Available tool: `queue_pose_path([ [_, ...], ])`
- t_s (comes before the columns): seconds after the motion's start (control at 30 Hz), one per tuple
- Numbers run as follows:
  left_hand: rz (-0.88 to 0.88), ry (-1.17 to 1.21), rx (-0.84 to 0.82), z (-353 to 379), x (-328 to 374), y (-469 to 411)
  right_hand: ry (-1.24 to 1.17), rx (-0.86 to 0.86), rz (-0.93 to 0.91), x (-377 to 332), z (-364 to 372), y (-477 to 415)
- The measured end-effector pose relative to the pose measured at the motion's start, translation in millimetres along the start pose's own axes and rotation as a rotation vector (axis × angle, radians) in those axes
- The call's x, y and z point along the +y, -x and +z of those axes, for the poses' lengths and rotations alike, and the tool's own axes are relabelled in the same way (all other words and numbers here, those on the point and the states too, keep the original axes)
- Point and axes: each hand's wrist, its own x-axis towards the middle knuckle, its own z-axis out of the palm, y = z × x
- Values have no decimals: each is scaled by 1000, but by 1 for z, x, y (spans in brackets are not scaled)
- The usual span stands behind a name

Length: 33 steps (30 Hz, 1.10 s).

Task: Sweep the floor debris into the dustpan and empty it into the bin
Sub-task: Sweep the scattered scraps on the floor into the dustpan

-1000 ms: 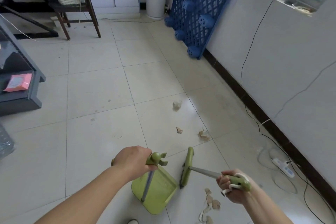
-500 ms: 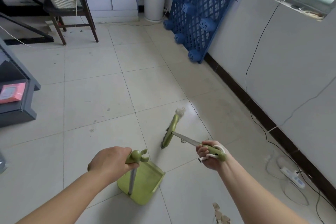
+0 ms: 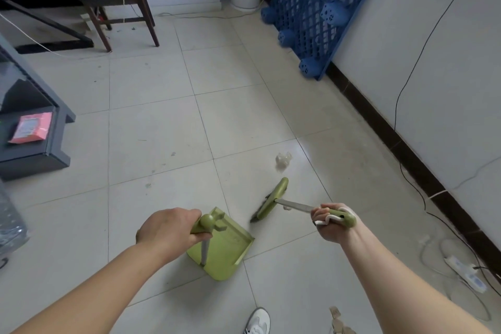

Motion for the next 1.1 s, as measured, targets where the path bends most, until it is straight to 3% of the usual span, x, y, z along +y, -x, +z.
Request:
queue_pose_path([
  [0.23, 28, 36, -2, -16, 26, -30, -113, 110, -52, -25, -18, 23],
  [0.7, 109, 79, 2, -44, 72, -69, -7, 448, -245, -27, -64, 63],
  [0.9, 129, 73, -20, -52, 85, -90, -3, 405, -223, -41, -66, 73],
  [1.1, 159, 68, -6, -77, 82, -121, -12, 164, -155, -50, -30, 76],
])
